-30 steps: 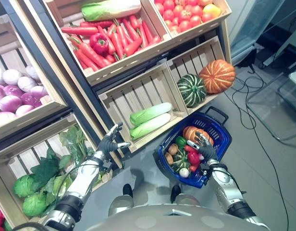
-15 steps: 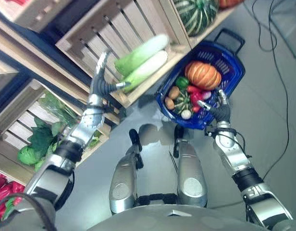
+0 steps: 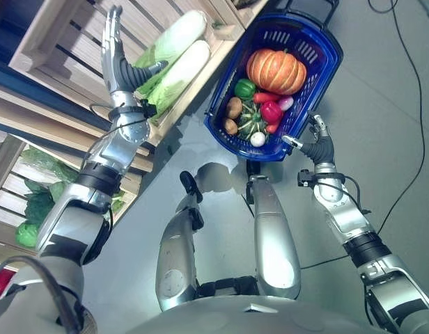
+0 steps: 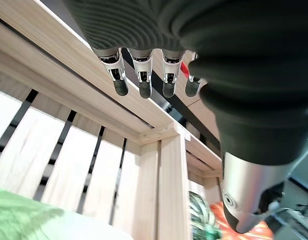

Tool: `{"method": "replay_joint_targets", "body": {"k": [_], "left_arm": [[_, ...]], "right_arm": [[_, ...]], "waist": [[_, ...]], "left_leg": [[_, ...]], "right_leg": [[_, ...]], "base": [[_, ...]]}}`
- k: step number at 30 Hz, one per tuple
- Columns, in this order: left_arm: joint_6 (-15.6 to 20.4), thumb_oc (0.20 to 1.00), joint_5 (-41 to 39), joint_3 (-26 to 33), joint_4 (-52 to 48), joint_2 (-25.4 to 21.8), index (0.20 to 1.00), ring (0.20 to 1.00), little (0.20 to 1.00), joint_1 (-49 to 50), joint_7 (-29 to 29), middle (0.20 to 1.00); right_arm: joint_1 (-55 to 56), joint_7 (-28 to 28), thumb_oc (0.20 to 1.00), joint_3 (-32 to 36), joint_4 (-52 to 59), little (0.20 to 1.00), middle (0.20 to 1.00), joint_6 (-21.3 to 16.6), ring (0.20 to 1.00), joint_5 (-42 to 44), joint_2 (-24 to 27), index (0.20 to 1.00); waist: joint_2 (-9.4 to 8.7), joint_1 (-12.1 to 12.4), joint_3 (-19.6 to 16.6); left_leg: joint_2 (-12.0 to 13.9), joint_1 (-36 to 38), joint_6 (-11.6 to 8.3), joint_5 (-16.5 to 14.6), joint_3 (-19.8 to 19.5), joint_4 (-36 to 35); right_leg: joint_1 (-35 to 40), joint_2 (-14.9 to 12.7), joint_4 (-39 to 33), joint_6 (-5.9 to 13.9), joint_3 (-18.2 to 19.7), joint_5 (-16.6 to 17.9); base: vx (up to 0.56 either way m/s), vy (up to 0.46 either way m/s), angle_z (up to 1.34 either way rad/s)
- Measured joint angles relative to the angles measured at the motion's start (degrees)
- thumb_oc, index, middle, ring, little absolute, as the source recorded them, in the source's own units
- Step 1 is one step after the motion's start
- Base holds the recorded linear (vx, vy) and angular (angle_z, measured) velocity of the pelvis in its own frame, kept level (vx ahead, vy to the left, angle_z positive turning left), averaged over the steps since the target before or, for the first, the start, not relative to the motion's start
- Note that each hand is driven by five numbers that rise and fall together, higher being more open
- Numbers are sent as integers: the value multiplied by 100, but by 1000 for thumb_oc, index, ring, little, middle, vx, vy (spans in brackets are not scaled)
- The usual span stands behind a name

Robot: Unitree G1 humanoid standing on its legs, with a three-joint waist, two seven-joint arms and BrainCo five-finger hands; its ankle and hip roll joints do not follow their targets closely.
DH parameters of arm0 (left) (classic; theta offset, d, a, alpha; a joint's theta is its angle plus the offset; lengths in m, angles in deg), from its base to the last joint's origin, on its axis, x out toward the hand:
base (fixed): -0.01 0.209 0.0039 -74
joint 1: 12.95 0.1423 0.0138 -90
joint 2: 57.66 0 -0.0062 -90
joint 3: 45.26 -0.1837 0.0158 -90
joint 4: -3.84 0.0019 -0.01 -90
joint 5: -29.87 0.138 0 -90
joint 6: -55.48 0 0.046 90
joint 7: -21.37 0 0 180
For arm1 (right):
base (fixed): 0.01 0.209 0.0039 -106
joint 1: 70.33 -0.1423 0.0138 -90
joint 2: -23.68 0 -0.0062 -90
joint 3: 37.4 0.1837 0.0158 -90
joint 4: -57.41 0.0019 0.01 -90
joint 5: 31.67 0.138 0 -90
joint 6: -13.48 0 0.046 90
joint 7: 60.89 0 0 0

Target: Pick up fruits and vegetables into the basket

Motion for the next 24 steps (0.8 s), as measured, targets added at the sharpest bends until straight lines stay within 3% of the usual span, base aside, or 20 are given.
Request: {"method": "replay_joint_targets", "body": {"k": [1, 10, 18, 24], "left_arm": [[-51, 1000, -24, -4, 153, 12, 1000, 1000, 1000, -77, -118, 1000], [-626, 1000, -584, 52, 1072, 22, 1000, 1000, 1000, -920, -318, 1000], [-1485, 1000, -868, 56, 1757, 7, 1000, 1000, 1000, -1173, -96, 1000], [-1859, 1000, -1352, 65, 2263, -26, 1000, 1000, 1000, -1302, 100, 1000]], "right_arm": [[15, 25, 1000, -5, 2, 1000, 1000, 3, 1000, 2, 26, 1000], [165, 90, 1000, -36, 219, 1000, 1000, 3, 1000, 7, 223, 1000], [194, 114, 1000, 16, 440, 1000, 1000, 100, 1000, 8, 408, 1000], [225, 187, 1000, 23, 431, 1000, 1000, 147, 1000, 17, 420, 1000]], "waist": [[30, -104, 15], [34, -293, 17], [35, -455, 17], [34, -499, 16]], "left_leg": [[20, -59, -45, 28, -2, -2], [171, -301, -228, 84, 97, -2], [197, -421, -302, 48, 147, 15], [224, -572, -315, -2, 191, 123]], "right_leg": [[-73, 30, 38, -24, 6, -16], [-546, 173, 327, -191, 72, -154], [-808, 222, 498, -258, 170, -233], [-946, 264, 505, -259, 216, -234]], "base": [[41, 0, -5], [68, 2, -8], [41, 41, -5], [17, 23, -3]]}}
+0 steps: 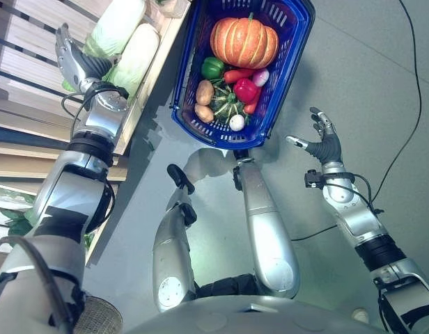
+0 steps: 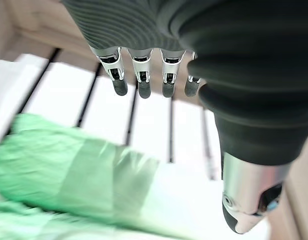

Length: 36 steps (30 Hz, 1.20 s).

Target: Pick up fruits and vegetables into the basket

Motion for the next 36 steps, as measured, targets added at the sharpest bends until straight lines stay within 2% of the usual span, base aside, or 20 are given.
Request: {"method": "replay_joint_targets", "body": {"k": [5, 10, 14, 18, 30, 36], "left_arm": [[-191, 1000, -107, -5, 535, -31, 1000, 1000, 1000, -141, 264, 1000], [-612, 1000, -117, -28, 842, -229, 1000, 1000, 1000, -163, 641, 1000], [-748, 1000, -112, -78, 1033, -322, 1000, 1000, 1000, -184, 890, 1000], [-808, 1000, -112, -85, 1081, -433, 1000, 1000, 1000, -231, 1075, 1000], [-724, 1000, -50, -381, 1228, -652, 1000, 1000, 1000, -364, 1416, 1000], [-298, 1000, -44, -411, 1154, -652, 1000, 1000, 1000, -482, 1175, 1000]], "right_arm": [[-3, 14, 1000, 6, -4, 1000, 1000, 48, 1000, 51, 34, 1000], [-16, 30, 1000, 10, -15, 1000, 1000, 201, 1000, 218, 126, 1000], [-26, 46, 1000, 35, -11, 1000, 1000, 216, 1000, 228, 155, 1000], [-28, 62, 1000, 112, -13, 1000, 1000, 238, 1000, 258, 155, 1000], [-39, 197, 1000, 147, -2, 1000, 1000, 301, 1000, 519, 154, 1000], [-37, 193, 1000, 156, -12, 1000, 1000, 341, 1000, 667, 145, 1000]], "waist": [[-6, -17, -3], [-9, -97, -3], [-16, -116, -6], [-22, -169, -7], [-29, -250, -10], [-51, -283, -8]], "left_leg": [[57, -211, -8, -86, -5, 200], [83, -406, 5, -204, 9, 412], [173, -522, 1, -370, 30, 686], [174, -615, 3, -384, 44, 689], [178, -773, 54, -520, 132, 892], [163, -772, 81, -541, 195, 894]], "right_leg": [[-148, 24, 42, -1, 9, 1], [-291, 34, 92, -1, 82, 2], [-319, 91, 94, 1, 127, 3], [-424, 94, 98, -21, 155, 37], [-554, 96, 87, 31, 256, 69], [-583, 93, 70, 59, 322, 87]], "base": [[11, 24, -2], [21, 53, -3], [9, 43, -9], [1, 42, -3], [6, 46, -3], [5, 8, -2]]}}
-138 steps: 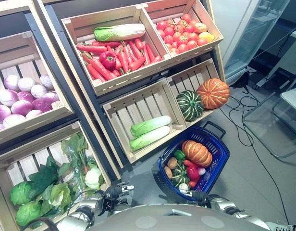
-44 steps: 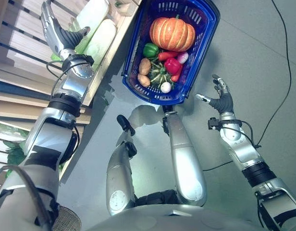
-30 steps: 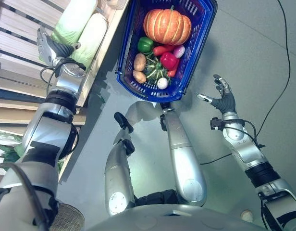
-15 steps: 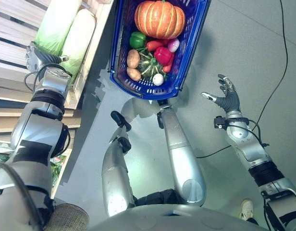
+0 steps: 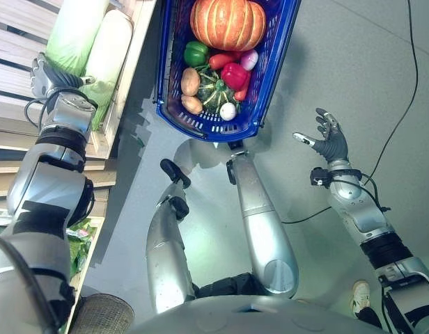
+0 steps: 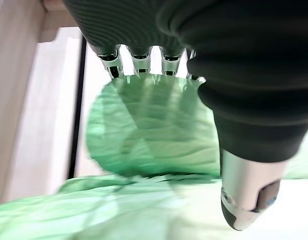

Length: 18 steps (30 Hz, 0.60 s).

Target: Pick up fruits and vegetables into the basket

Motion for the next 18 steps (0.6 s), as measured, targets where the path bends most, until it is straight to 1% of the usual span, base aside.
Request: {"method": "replay_joint_targets", "body": {"k": [4, 6, 9, 12, 14, 18], "left_arm": [[192, 1000, 140, -140, -205, 2, 1000, 1000, 1000, -279, -105, 1000], [187, 1000, 237, -174, -219, 3, 1000, 1000, 1000, -403, -126, 1000], [170, 1000, 313, -239, -298, 26, 1000, 1000, 1000, -550, -394, 1000], [90, 1000, 406, -241, -298, 37, 1000, 1000, 1000, -633, -566, 1000], [-72, 1000, 476, -307, -268, 40, 1000, 1000, 1000, -665, -580, 1000], [-210, 1000, 491, -357, -96, 96, 1000, 1000, 1000, -717, -520, 1000]], "right_arm": [[0, 4, 1000, 1, 0, 1000, 1000, -12, 1000, 8, -1, 1000], [1, 4, 1000, 0, -1, 1000, 1000, -13, 1000, 8, -1, 1000], [1, -15, 1000, -22, -2, 1000, 1000, -21, 1000, 12, -1, 1000], [1, -23, 1000, -57, -12, 1000, 1000, -67, 1000, 52, -6, 1000], [0, -54, 1000, -60, -25, 1000, 1000, -123, 1000, 53, -7, 1000], [-4, -108, 1000, -64, -32, 1000, 1000, -139, 1000, 60, -7, 1000]], "waist": [[0, -68, 0], [0, -114, 0], [0, -155, 0], [0, -143, 0], [0, -141, 0], [-1, -142, -2]], "left_leg": [[0, 0, -3, -14, 15, -4], [0, 4, -7, -25, 24, -4], [0, 4, -9, -31, 37, -9], [0, -5, -9, -31, 73, -11], [0, -33, -9, -30, 79, -10], [5, -152, -9, -30, 73, 12]], "right_leg": [[-2, 1, -14, -1, 5, 1], [-3, 1, -21, 0, 12, 2], [-16, 5, -25, 0, 22, 3], [-49, 10, -13, 0, 42, 3], [-88, 11, -8, 1, 47, 2], [-192, 13, 8, -5, 42, 10]], "base": [[0, 0, 0], [7, 9, -4], [2, -1, -1], [-4, -12, -1], [-13, -48, -2], [-10, -43, 1]]}}
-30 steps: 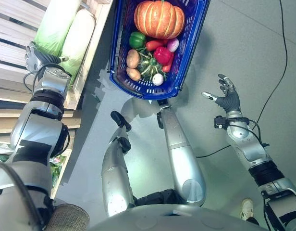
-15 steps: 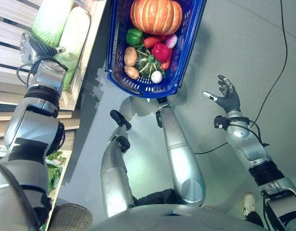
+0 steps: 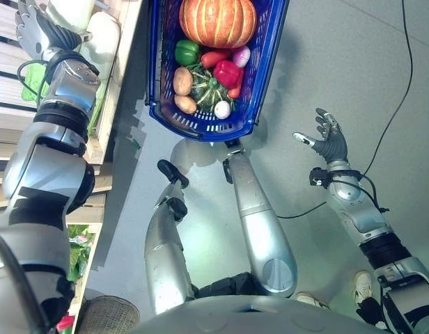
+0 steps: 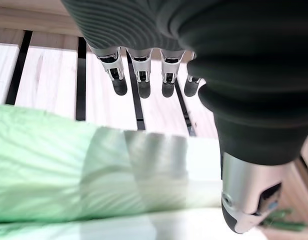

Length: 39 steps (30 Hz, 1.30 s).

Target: Pick up fruits and vegetables into the basket

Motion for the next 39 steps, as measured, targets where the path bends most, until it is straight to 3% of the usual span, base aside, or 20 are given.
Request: {"method": "replay_joint_targets", "body": {"k": [11, 28, 36, 37, 38, 39], "left_arm": [[-351, 1000, -474, -53, 511, 98, 1000, 1000, 1000, -197, 311, 1000], [-281, 1000, -2173, 44, 642, -465, 1000, 1000, 1000, -367, 1168, 1000], [-168, 1000, -2632, 260, 622, -555, 1000, 1000, 1000, -251, 1198, 1000], [-168, 696, -2656, 266, 620, -567, 696, 696, 696, -253, 1196, 696], [-168, 548, -2657, 267, 609, -562, 548, 548, 548, -257, 1197, 548], [-168, 482, -2659, 267, 609, -564, 482, 482, 482, -253, 1202, 482]], "right_arm": [[-43, -73, 1000, -42, -30, 1000, 1000, 17, 1000, 174, -2, 1000], [-277, -36, 1000, 31, -19, 1000, 1000, 349, 1000, 231, 1, 1000], [-282, -37, 1000, 31, -13, 1000, 1000, 407, 1000, 264, 3, 1000], [-280, -39, 1000, 31, -14, 1000, 1000, 407, 1000, 279, 4, 1000], [-281, -41, 1000, 30, -24, 1000, 1000, 407, 1000, 283, 3, 1000], [-284, -41, 1000, 30, -18, 1000, 1000, 405, 1000, 285, 4, 1000]], "waist": [[-6, -4, -4], [-9, 5, -13], [-10, 20, -26], [-9, 22, -27], [-9, 29, -27], [-13, 30, -32]], "left_leg": [[92, -224, 20, -151, -10, 282], [105, -390, 58, -202, -3, 404], [116, -516, 48, -286, -135, 573], [115, -551, 48, -286, -156, 577], [106, -559, 48, -286, -182, 580], [102, -565, 49, -286, -192, 582]], "right_leg": [[-108, 43, -10, 22, 11, 23], [-235, 91, -90, 77, 104, 149], [-288, 101, -70, 89, 89, 158], [-307, 102, -81, 103, 87, 170], [-307, 102, -83, 105, 86, 180], [-307, 102, -90, 110, 89, 187]], "base": [[-4, -4, -1], [0, 11, -2], [0, 0, 0], [0, 0, 0], [0, 0, 0], [0, 0, 0]]}}
